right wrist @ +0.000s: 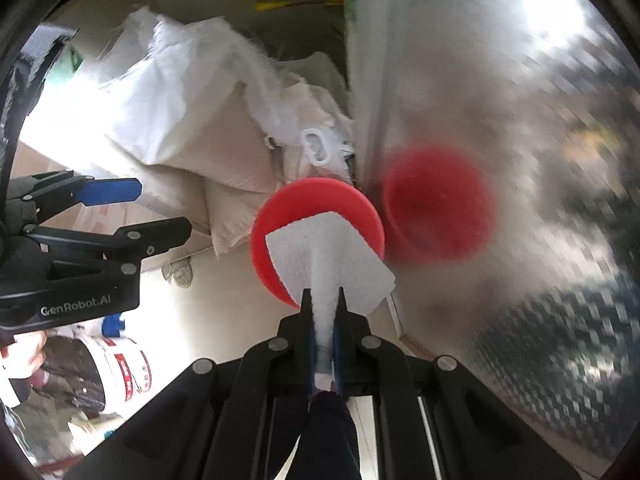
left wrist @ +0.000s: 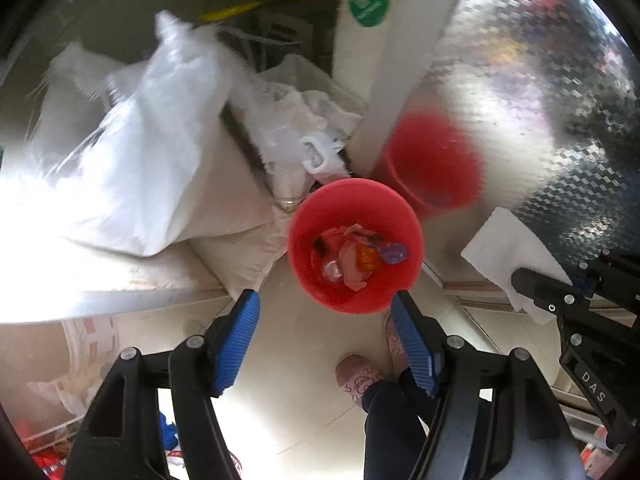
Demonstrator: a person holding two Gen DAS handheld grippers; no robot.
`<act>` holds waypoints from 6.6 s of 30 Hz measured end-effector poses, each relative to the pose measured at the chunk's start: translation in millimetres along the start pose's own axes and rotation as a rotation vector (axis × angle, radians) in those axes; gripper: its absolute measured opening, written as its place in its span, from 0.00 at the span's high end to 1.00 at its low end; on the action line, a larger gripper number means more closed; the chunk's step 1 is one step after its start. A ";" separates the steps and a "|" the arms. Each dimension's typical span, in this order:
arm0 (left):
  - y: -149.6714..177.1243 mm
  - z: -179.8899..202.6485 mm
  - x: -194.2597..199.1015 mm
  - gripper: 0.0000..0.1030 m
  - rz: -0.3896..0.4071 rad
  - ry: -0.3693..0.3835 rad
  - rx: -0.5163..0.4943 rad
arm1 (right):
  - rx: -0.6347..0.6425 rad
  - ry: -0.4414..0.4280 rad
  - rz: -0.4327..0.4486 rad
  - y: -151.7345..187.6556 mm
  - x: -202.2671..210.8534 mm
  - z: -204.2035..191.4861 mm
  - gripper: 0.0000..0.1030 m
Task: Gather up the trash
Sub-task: 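Open both tools to drop the sauce packet and wipe into the bin, then raise both tools back over the counter toward the remaining trash, then grasp the white printed sachet with the right tool, then move the left tool toward the blue lid while the right tool holds the sachet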
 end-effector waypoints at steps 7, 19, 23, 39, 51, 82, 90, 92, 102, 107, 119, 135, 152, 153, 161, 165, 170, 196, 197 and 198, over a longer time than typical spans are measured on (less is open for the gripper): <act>23.7 -22.4 -2.2 0.36 -0.012 -0.024 0.085 | 0.101 -0.005 0.003 -2.1 -4.8 -26.0 0.94; 43.0 -36.5 7.8 0.30 -0.023 -0.074 0.113 | 0.213 -0.006 0.033 -8.2 -10.8 -52.4 0.93; 47.1 -40.4 10.4 0.30 -0.022 -0.076 0.129 | 0.231 0.008 0.048 -8.7 -9.0 -56.7 0.77; 57.8 -28.2 96.5 0.26 0.008 -0.084 0.181 | 0.236 -0.009 0.098 0.6 65.6 -68.7 0.48; 38.2 -28.0 257.5 0.24 0.123 -0.137 0.178 | 0.204 -0.027 0.253 -18.4 219.1 -95.1 0.39; -147.8 -10.0 407.7 0.23 0.451 -0.089 -0.066 | -0.208 0.191 0.590 -106.4 391.9 -19.7 0.22; -217.9 -3.9 390.0 0.23 0.444 -0.094 -0.114 | -0.254 0.203 0.563 -157.0 381.5 13.3 0.22; -234.6 -7.6 381.8 0.23 0.434 -0.085 -0.108 | -0.251 0.208 0.554 -172.5 377.0 18.8 0.22; -298.7 -35.8 324.7 0.23 0.344 -0.067 -0.036 | -0.152 0.169 0.411 -243.8 329.2 34.6 0.22; -319.0 -46.3 300.2 0.23 0.308 -0.076 -0.002 | -0.090 0.141 0.377 -270.0 308.8 38.4 0.22; -354.1 -58.2 256.1 0.23 0.238 -0.092 0.036 | 0.020 0.109 0.271 -310.7 264.8 50.6 0.54; -333.9 -42.0 279.9 0.23 0.257 -0.068 -0.034 | -0.069 0.015 0.292 -264.3 288.8 40.1 0.98; -310.9 14.6 299.9 0.23 0.272 -0.045 -0.236 | -0.253 -0.022 0.279 -189.1 305.5 59.4 0.99; -312.0 18.3 299.8 0.23 0.272 -0.038 -0.243 | -0.258 -0.022 0.288 -188.6 309.0 61.9 0.99; -333.1 37.7 319.1 0.23 0.313 0.032 -0.283 | -0.265 0.014 0.421 -192.6 360.0 83.8 0.99; -350.9 56.5 334.6 0.23 0.345 0.073 -0.326 | -0.313 0.057 0.466 -191.4 382.8 98.9 0.99; -369.3 92.3 341.2 0.23 0.353 0.163 -0.409 | -0.392 0.118 0.514 -184.9 399.1 123.7 0.99; -419.4 243.6 259.4 0.23 0.179 0.243 -0.744 | -0.835 0.162 0.348 -114.1 365.7 236.2 0.99; -419.4 246.7 258.0 0.23 0.175 0.244 -0.753 | -0.846 0.162 0.341 -111.9 364.6 237.3 0.99; -420.0 250.5 255.6 0.23 0.167 0.246 -0.761 | -0.855 0.159 0.331 -109.1 362.8 238.4 0.99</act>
Point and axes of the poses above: each gripper's, at about its wrist camera, not at the fingertips, and x roughly against the way its jaws point, z to its right, y to its underside, the point moved 3 cm from there along -x, roughly the way its jaws point, and after that the axes turned 15 degrees about -x, right-handed, at the moved point
